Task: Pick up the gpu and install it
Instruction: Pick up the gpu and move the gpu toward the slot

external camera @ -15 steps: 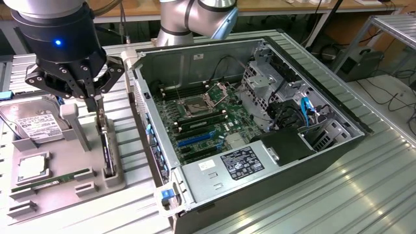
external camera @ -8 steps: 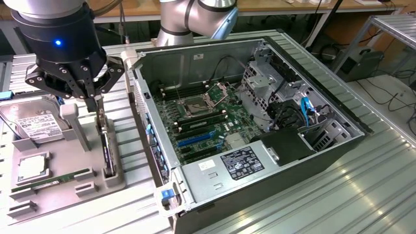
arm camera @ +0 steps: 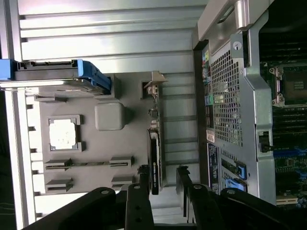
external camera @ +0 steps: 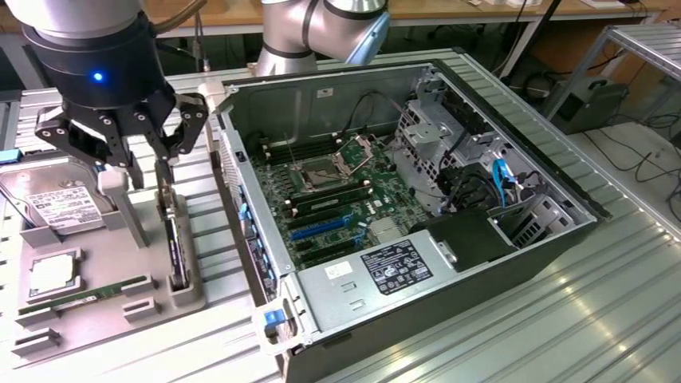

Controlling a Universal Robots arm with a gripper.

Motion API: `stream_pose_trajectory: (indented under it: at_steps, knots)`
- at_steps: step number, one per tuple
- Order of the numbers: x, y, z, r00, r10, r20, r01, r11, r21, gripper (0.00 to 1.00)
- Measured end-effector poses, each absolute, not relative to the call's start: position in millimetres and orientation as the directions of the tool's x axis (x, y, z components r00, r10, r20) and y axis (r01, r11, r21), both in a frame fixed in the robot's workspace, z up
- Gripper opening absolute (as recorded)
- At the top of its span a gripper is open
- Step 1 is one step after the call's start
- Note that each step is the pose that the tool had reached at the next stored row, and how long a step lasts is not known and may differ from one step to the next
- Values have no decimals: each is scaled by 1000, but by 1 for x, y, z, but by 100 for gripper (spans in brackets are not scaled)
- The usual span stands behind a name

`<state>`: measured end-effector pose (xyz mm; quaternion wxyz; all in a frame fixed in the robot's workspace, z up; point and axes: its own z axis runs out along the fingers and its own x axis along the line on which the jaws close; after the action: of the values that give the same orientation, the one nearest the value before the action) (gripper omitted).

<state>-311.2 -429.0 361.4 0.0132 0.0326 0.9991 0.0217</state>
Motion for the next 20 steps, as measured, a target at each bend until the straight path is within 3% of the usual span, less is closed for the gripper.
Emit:
stream_pose_trajectory:
  at_steps: [20]
  knots:
    - [-312,-429,319,-998,66,-25,65,997,44,36]
